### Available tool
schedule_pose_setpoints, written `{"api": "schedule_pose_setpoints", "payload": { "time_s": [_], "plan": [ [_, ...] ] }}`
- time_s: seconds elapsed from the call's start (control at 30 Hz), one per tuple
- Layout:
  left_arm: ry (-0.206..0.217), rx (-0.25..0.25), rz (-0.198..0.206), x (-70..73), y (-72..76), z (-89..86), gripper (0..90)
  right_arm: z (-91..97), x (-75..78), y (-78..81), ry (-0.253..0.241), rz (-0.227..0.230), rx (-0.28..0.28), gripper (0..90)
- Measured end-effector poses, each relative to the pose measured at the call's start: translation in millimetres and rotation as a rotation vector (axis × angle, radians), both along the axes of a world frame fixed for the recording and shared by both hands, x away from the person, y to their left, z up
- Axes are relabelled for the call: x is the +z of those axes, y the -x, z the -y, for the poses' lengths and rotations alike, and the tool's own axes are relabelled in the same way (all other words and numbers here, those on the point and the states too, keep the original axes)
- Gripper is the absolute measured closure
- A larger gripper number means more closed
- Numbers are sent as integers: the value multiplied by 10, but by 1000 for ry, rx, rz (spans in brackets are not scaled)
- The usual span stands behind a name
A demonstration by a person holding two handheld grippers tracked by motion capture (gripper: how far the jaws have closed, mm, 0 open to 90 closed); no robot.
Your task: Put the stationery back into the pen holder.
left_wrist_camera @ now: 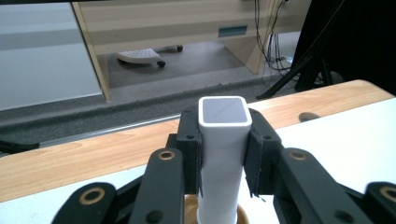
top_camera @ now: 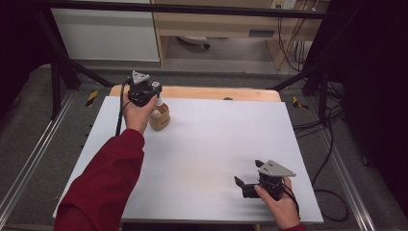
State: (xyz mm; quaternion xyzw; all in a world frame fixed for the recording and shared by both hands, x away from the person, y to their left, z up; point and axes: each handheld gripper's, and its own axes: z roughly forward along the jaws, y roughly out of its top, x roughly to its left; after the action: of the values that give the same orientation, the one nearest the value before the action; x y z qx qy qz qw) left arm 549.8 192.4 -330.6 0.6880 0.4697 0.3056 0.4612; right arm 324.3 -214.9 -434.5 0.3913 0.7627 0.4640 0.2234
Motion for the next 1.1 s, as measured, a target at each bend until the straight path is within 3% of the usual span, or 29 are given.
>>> {"api": "schedule_pose_setpoints", "payload": {
  "time_s": [0.8, 1.07, 1.1],
  "plan": [
    [-48, -15, -61, -194, -102, 58, 707, -4, -13, -5, 2, -5, 1, 30],
    [-41, -18, -76, -270, -132, 94, 702, -5, -12, -8, 0, -5, 0, 30],
    [-32, -13, -66, -269, -129, 94, 669, -4, -12, -8, -1, -5, 0, 30]
  ]
}}
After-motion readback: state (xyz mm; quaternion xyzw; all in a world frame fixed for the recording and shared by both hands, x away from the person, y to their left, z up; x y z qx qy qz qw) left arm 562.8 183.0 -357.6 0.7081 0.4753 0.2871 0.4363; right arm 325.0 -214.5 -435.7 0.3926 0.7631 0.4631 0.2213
